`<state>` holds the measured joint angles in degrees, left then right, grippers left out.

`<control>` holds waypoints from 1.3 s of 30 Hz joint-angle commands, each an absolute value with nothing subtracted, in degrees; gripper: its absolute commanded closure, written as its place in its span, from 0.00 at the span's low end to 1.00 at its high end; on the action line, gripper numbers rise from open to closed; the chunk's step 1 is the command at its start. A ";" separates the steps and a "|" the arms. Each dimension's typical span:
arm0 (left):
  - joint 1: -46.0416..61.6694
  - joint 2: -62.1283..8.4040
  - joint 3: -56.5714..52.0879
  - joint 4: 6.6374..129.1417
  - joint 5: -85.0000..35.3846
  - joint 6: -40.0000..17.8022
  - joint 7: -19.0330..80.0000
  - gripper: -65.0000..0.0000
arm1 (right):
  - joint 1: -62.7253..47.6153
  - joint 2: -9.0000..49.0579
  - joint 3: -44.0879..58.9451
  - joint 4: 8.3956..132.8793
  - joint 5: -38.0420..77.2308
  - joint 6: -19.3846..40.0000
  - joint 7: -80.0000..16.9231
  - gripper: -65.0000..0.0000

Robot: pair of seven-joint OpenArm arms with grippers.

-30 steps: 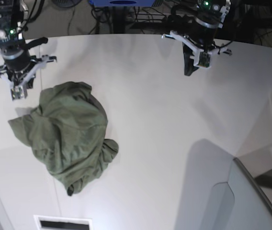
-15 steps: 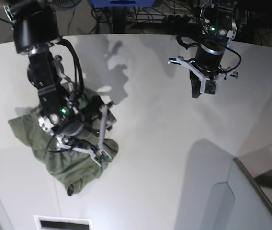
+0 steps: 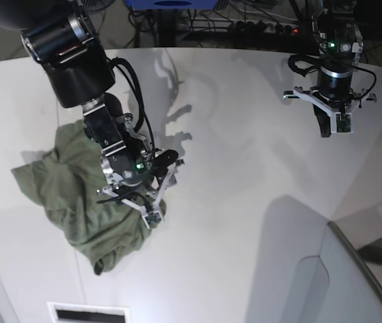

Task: Layout the t-shirt on the table in an organized manner, then fold the t-shirt properly
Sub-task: 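Grasp the t-shirt fabric with the right gripper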

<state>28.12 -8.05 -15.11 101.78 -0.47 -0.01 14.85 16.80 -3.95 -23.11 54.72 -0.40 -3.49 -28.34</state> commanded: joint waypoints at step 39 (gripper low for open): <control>23.78 -8.31 -14.64 96.48 -0.40 0.31 13.76 0.99 | 10.95 -4.35 -24.22 65.54 -0.66 -8.22 -32.31 0.58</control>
<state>23.55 -7.84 -14.46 95.50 -0.45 -0.01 14.66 10.15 -3.64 -23.97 64.77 -0.64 -8.40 -33.08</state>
